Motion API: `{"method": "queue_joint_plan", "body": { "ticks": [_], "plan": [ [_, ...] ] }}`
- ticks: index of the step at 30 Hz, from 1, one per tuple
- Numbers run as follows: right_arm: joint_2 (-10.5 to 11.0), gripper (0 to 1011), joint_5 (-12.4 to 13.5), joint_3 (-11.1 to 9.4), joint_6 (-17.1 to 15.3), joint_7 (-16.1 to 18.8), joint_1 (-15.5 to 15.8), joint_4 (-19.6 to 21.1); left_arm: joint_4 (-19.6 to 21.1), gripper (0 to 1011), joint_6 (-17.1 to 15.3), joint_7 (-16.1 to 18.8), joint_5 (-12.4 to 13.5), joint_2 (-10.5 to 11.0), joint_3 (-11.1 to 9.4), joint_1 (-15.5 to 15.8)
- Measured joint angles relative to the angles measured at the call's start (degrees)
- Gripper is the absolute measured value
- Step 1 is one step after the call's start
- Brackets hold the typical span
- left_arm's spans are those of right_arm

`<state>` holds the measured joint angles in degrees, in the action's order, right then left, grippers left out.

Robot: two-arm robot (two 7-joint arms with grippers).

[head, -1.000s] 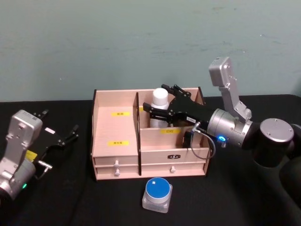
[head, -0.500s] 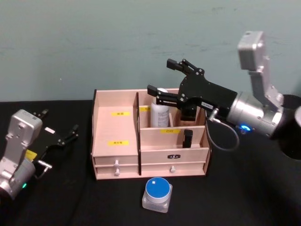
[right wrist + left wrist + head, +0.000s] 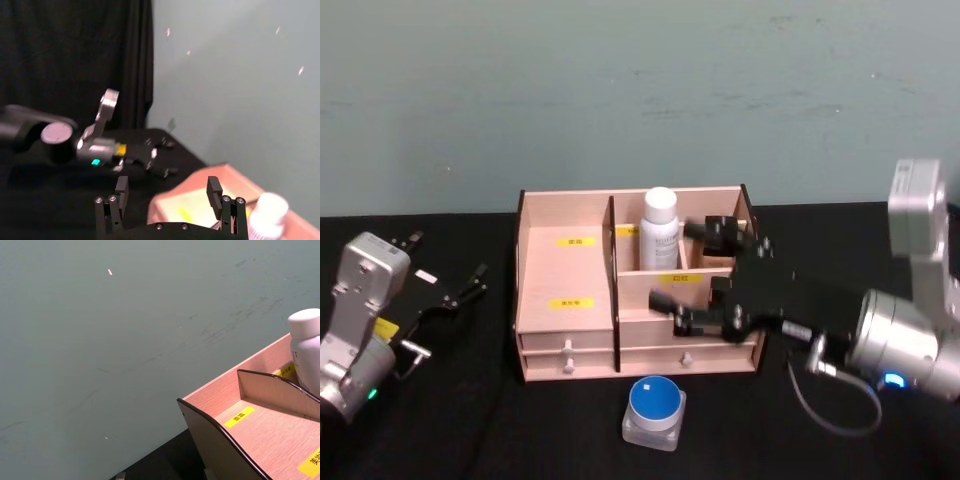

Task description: Pick up the facial cleanser and watermelon frost from the table and place them into the tiered storage box.

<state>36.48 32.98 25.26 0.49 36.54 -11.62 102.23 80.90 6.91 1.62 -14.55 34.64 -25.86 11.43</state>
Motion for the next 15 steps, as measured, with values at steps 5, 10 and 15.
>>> {"method": "queue_joint_plan", "body": {
  "ticks": [5,10,15],
  "plan": [
    [1.04,1003,-0.27,1.31,0.41,0.06,2.32,-1.21,0.00,1010,0.00,0.00,0.00,0.00,0.00,0.00],
    [1.15,1003,-1.23,3.07,0.36,0.32,3.45,-4.04,0.00,1009,0.00,0.00,0.00,0.00,0.00,0.00],
    [0.28,1003,-2.92,5.13,-0.31,0.49,3.48,-7.31,0.00,1010,0.00,0.00,0.00,0.00,0.00,0.00]
  ]
}}
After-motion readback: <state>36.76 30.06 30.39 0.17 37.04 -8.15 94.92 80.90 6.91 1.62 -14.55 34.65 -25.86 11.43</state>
